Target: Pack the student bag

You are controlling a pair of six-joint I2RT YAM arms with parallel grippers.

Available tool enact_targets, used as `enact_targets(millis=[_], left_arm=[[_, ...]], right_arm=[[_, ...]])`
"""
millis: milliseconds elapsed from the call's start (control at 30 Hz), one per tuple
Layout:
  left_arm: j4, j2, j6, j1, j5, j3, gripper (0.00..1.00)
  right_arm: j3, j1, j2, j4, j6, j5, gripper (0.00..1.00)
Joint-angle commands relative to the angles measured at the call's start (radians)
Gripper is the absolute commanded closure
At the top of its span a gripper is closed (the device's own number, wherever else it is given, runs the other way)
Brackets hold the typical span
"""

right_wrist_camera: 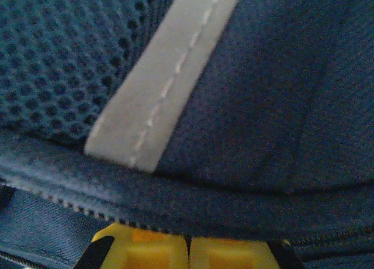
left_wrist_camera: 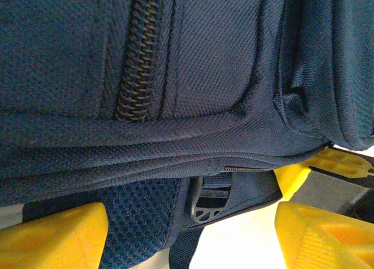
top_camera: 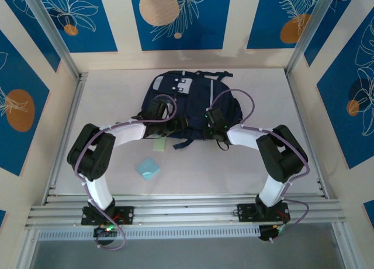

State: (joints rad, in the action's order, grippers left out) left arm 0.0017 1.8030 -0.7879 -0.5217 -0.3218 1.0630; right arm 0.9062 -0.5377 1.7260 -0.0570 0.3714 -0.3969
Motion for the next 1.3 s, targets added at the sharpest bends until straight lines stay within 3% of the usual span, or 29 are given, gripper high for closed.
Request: enact_targets(millis=[0, 167, 367, 667, 733, 833, 900, 1067, 1267], left_arm=[[0.014, 0.000, -0.008, 0.025, -0.027, -0.001, 0.25], [0.048, -0.003, -0.047, 0.022, -0.052, 0.044, 0.23], [0.102, -0.025, -0.201, -0.015, -0.069, 0.061, 0.21], [0.246, 0.126, -0.339, -0.051, -0.053, 0.096, 0.19], [0.217, 0.153, -0.304, -0.044, -0.025, 0.127, 0.31], [0.236, 0.162, -0.272, -0.024, -0.033, 0.134, 0.79], [0.233, 0.153, -0.247, -0.007, -0.044, 0.128, 1.00], [0.186, 0.114, -0.171, 0.019, -0.073, 0.108, 1.00], [0.118, 0.115, -0.109, 0.066, -0.089, 0.117, 1.00]], right_arm=[[0.008, -0.007, -0.017, -0.019, 0.004, -0.021, 1.00], [0.078, -0.004, -0.083, -0.196, -0.011, 0.079, 1.00], [0.159, -0.002, -0.125, -0.400, -0.006, 0.146, 1.00], [0.178, -0.022, -0.137, -0.432, -0.045, 0.205, 1.00], [0.183, -0.035, -0.137, -0.445, -0.080, 0.176, 1.00], [0.192, -0.038, -0.122, -0.497, -0.147, 0.054, 1.00], [0.192, -0.037, -0.107, -0.533, -0.206, -0.069, 1.00], [0.190, -0.005, -0.061, -0.549, -0.354, -0.330, 1.00], [0.219, 0.076, -0.048, -0.561, -0.371, -0.468, 1.00]])
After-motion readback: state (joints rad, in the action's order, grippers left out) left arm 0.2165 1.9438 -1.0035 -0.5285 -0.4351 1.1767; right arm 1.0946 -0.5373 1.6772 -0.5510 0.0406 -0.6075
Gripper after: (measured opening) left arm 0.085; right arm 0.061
